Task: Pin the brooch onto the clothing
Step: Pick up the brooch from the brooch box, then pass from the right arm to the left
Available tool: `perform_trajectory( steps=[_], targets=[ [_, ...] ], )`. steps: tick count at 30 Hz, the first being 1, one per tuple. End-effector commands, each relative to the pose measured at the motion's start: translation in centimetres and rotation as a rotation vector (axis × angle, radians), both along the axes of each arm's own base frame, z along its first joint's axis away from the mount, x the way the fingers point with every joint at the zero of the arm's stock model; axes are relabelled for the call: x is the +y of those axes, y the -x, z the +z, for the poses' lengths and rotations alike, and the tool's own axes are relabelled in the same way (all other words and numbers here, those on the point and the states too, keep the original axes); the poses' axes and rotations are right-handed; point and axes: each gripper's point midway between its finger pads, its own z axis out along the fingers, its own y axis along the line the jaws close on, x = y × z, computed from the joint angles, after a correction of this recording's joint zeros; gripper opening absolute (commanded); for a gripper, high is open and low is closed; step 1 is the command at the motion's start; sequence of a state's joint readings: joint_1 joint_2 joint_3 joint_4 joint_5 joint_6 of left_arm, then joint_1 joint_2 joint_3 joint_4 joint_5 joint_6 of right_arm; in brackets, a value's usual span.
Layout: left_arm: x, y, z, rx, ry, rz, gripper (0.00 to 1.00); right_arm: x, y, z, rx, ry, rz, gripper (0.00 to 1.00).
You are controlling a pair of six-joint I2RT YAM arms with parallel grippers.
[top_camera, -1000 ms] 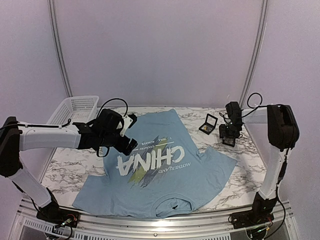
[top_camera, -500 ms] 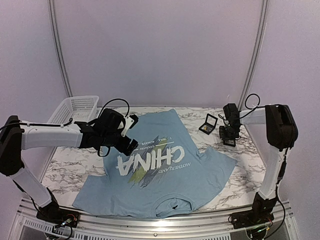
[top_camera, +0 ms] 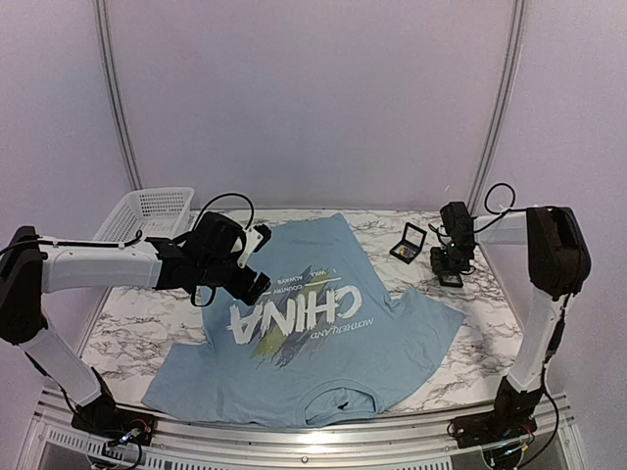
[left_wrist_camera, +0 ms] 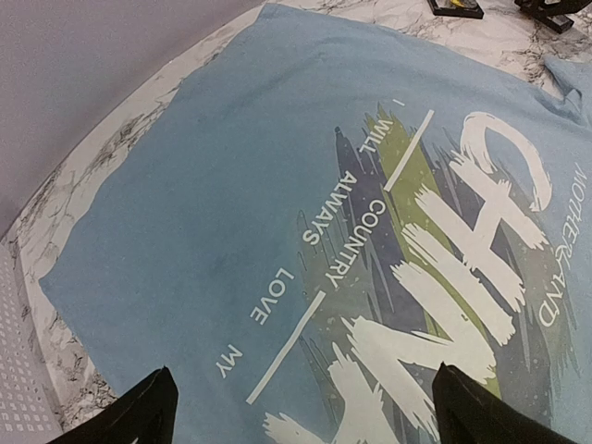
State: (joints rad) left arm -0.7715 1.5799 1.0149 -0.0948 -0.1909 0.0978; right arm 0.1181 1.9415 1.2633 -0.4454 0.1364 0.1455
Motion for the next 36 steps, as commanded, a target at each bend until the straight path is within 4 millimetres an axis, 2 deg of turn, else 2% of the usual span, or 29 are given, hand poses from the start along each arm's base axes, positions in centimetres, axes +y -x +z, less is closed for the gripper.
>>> perform_trajectory(
  steps=[1,11,17,21,24,28,34,36],
  targets=[
    [-0.4,-0.1,0.4,-0.001,-0.006,-0.016,0.99,1.0,0.4,1.8,-0.026,-0.030,0.052,0.01],
    [-0.4,0.0,0.3,0.004,-0.010,-0.017,0.99,2.3,0.9,1.4,-0.022,-0.090,0.104,0.00],
    [-0.5,0.0,0.6,0.003,0.002,-0.017,0.99,3.1,0.9,3.7,-0.081,-0.128,0.143,0.00],
    [-0.7,-0.1,1.6,-0.011,0.024,-0.020,0.99,4.7,1.4,5.8,-0.123,-0.179,0.205,0.00],
    [-0.9,-0.1,2.6,-0.022,0.054,-0.021,0.99,6.7,2.0,8.3,-0.173,-0.218,0.259,0.00],
    [-1.7,0.1,5.1,-0.060,0.123,-0.029,0.98,11.3,2.8,13.6,-0.282,-0.292,0.346,0.01],
    [-4.7,1.5,13.0,-0.229,0.306,-0.098,0.98,20.3,4.1,24.8,-0.529,-0.431,0.506,0.05],
    [-5.3,1.9,15.2,-0.274,0.360,-0.115,0.98,22.9,4.9,27.9,-0.584,-0.495,0.561,0.06]
  ],
)
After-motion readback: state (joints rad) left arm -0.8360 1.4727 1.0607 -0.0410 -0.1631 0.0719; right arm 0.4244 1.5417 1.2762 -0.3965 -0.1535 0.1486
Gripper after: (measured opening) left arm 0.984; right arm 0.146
